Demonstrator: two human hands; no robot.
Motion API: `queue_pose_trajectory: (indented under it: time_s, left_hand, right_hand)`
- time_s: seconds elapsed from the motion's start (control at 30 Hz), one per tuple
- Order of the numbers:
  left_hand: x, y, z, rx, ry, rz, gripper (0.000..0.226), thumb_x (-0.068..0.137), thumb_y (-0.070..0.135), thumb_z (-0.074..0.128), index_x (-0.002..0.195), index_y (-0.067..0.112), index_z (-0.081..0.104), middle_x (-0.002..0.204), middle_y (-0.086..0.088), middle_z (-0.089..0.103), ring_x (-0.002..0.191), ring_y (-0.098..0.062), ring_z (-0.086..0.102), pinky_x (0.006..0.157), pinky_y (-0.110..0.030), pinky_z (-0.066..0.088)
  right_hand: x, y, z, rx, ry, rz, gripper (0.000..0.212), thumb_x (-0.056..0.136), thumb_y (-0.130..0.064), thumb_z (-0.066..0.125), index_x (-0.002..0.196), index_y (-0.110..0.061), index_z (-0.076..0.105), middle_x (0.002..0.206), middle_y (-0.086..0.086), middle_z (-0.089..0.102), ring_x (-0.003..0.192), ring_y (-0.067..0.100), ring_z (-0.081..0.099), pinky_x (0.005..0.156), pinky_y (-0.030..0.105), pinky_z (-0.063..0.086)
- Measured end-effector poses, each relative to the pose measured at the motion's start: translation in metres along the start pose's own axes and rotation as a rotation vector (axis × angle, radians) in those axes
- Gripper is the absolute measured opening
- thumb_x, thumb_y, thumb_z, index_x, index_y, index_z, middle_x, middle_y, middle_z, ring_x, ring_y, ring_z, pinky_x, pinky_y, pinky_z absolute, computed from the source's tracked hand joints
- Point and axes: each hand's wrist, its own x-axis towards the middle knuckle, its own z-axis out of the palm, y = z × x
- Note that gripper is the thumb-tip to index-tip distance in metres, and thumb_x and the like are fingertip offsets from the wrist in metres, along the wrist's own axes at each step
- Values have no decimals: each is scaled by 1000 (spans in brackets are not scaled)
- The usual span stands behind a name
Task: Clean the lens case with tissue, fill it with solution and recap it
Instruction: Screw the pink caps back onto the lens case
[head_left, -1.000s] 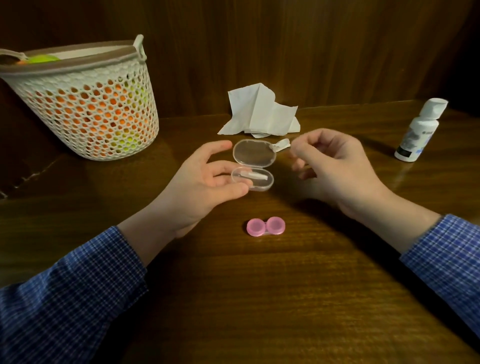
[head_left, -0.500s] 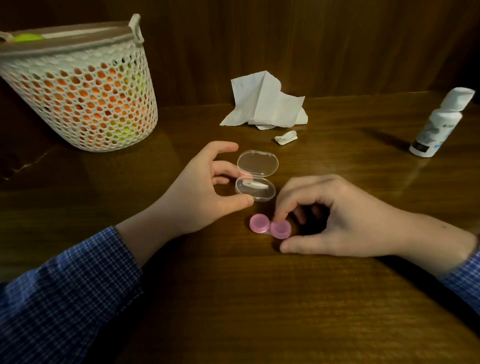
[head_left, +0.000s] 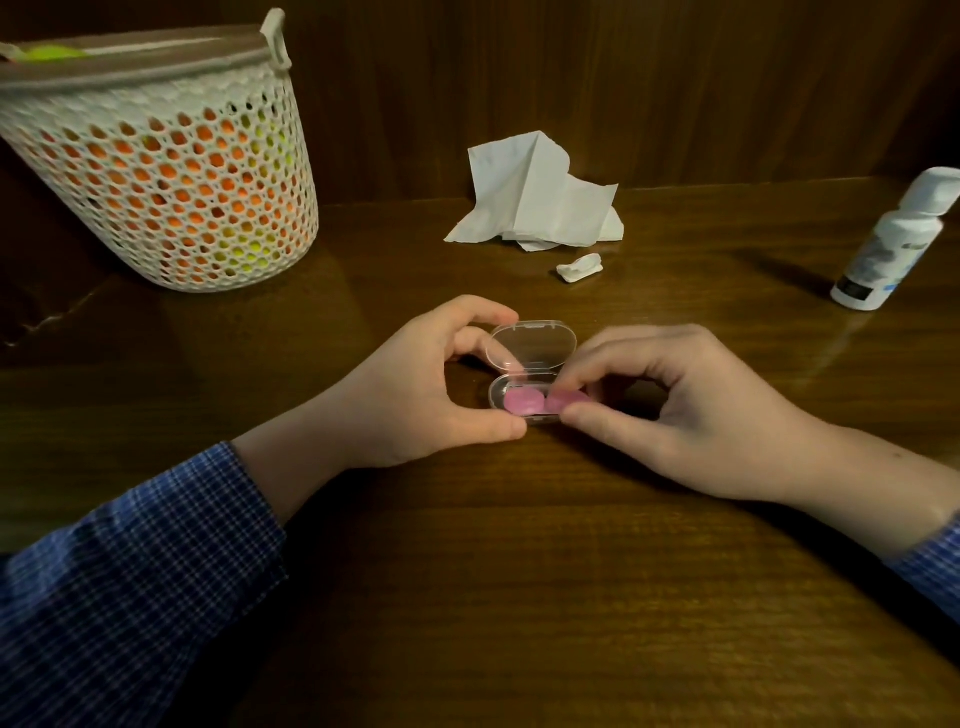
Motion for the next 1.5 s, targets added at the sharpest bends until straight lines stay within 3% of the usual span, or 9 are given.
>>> queue_pose_trajectory:
  time_s: [0.33, 0.5, 0.57, 0.7, 0.77, 0.87, 1.0, 1.23, 1.5]
  left_hand:
    - [-1, 1, -1, 24, -3, -28, 83, 74, 36, 88, 143, 37, 43, 119, 20, 70, 121, 5, 58, 107, -21, 41]
    - [-1, 1, -1, 8, -6, -10, 70, 75, 36, 87, 134, 42, 50, 118, 25, 67, 117, 16, 54, 89, -6, 42]
    - [0, 1, -1, 23, -2, 9, 60, 76, 37, 86, 126, 43, 54, 124, 26, 62, 120, 15, 53, 92, -8, 41]
    - [-1, 2, 0, 28, 17, 64, 51, 78, 35, 84, 121, 40, 59, 121, 25, 63, 118, 11, 55, 101, -16, 44]
    - [-2, 2, 1, 51, 33, 100, 47, 80, 34, 83, 121, 37, 61, 116, 23, 65, 114, 8, 58, 99, -19, 46]
    - [-3, 1, 3, 138, 74, 155, 42, 83, 34, 80, 121, 37, 63, 114, 23, 65, 111, 7, 58, 96, -17, 47]
    - [-5, 1, 5, 198, 122, 223, 37, 84, 34, 77, 120, 34, 68, 118, 20, 62, 113, 4, 58, 94, -14, 50]
    - [-5, 5, 6, 138, 143, 248, 19, 90, 29, 67, 107, 27, 76, 111, 15, 68, 107, 1, 62, 92, -14, 50]
    - [-3, 4, 6, 149, 149, 239, 17, 91, 22, 72, 106, 23, 78, 112, 14, 68, 107, 1, 63, 91, -14, 51]
  right_hand:
    - [3, 0, 4, -85, 27, 2, 24, 89, -35, 67, 108, -24, 79, 102, -12, 67, 96, 7, 65, 83, 26, 56]
    - [5, 1, 7, -81, 43, 37, 18, 87, -32, 70, 100, -25, 81, 95, -15, 65, 93, 8, 64, 81, 24, 56]
    - [4, 1, 7, -78, 51, 44, 16, 86, -31, 71, 97, -25, 81, 93, -14, 64, 91, 8, 63, 78, 23, 55]
    - [3, 2, 5, -21, 213, 64, 8, 84, -31, 72, 88, -24, 76, 90, -12, 66, 88, 10, 64, 74, 24, 55]
    - [4, 4, 2, 39, 288, 101, 11, 86, -30, 71, 95, -24, 71, 94, -11, 66, 90, 10, 64, 75, 26, 56]
    - [5, 5, 2, 25, 204, 103, 22, 90, -35, 65, 110, -29, 71, 106, -14, 66, 101, 6, 64, 83, 22, 55]
    - [6, 4, 3, -41, 65, 61, 24, 90, -33, 66, 108, -24, 78, 111, -12, 69, 106, 4, 64, 92, 22, 54]
    - [5, 4, 1, -91, 55, 70, 25, 87, -34, 65, 108, -26, 78, 115, -12, 68, 107, 0, 63, 95, 22, 53]
    - [6, 5, 2, -85, 61, 79, 26, 85, -39, 66, 103, -25, 80, 112, -12, 68, 104, -1, 62, 92, 16, 52]
